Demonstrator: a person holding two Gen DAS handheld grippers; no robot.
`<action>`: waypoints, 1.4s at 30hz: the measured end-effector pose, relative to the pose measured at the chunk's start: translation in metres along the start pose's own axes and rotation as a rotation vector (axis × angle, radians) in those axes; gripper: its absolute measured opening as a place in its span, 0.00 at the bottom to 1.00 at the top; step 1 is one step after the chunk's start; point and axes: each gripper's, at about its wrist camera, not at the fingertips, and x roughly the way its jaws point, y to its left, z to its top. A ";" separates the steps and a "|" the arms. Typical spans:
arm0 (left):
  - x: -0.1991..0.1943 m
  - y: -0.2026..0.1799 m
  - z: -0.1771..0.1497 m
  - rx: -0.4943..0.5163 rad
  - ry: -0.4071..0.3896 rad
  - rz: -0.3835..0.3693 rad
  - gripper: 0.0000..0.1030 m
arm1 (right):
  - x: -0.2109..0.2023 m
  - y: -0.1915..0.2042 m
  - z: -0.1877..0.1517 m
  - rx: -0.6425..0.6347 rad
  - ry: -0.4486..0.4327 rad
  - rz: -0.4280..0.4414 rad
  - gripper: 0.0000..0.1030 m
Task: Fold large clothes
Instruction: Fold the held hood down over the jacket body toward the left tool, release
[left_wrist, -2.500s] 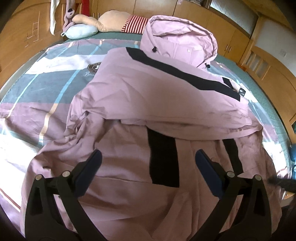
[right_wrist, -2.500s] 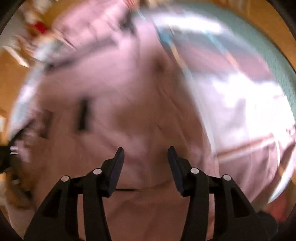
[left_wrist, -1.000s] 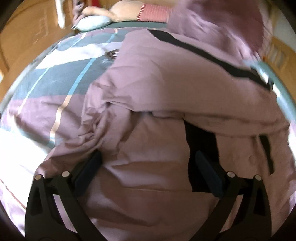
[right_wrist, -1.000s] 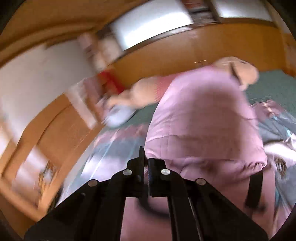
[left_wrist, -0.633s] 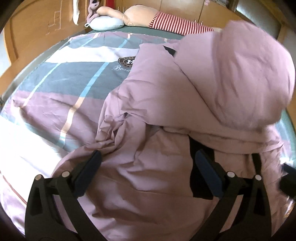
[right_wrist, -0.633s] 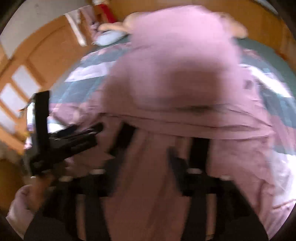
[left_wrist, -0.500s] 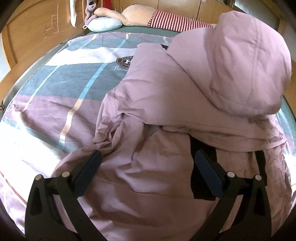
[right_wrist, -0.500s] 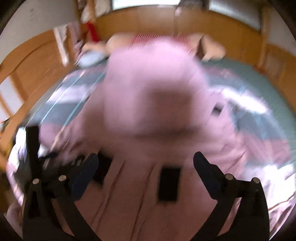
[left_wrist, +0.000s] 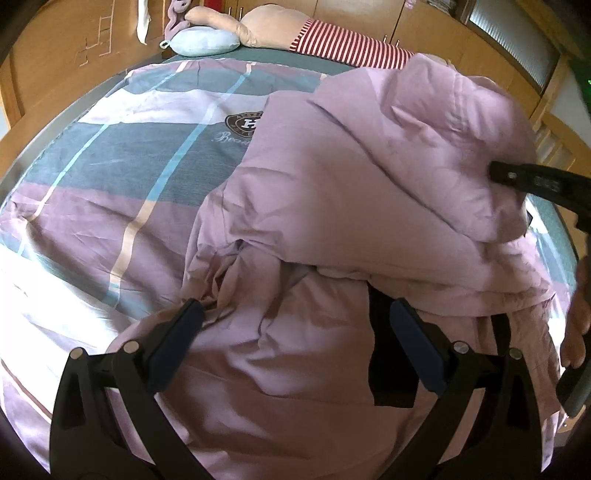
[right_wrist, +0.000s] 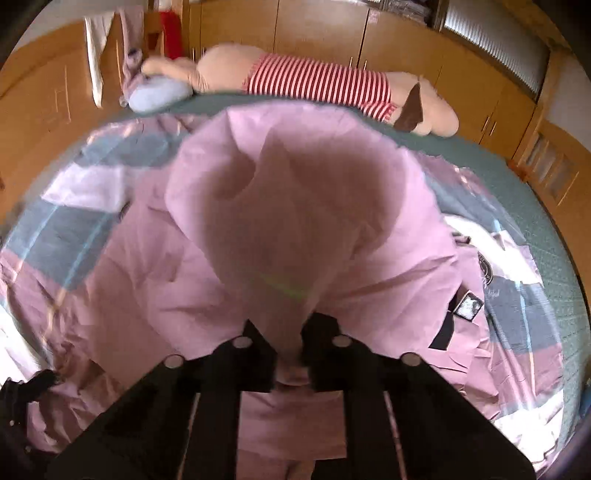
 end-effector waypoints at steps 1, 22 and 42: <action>-0.001 0.001 0.000 -0.001 -0.004 0.005 0.98 | -0.015 0.000 0.000 -0.023 -0.057 -0.049 0.07; -0.016 0.012 0.003 -0.073 -0.086 -0.025 0.98 | -0.063 -0.016 -0.157 0.189 0.162 0.366 0.00; -0.001 -0.008 -0.003 0.021 -0.033 -0.004 0.98 | -0.016 -0.042 -0.017 0.190 0.054 0.130 0.55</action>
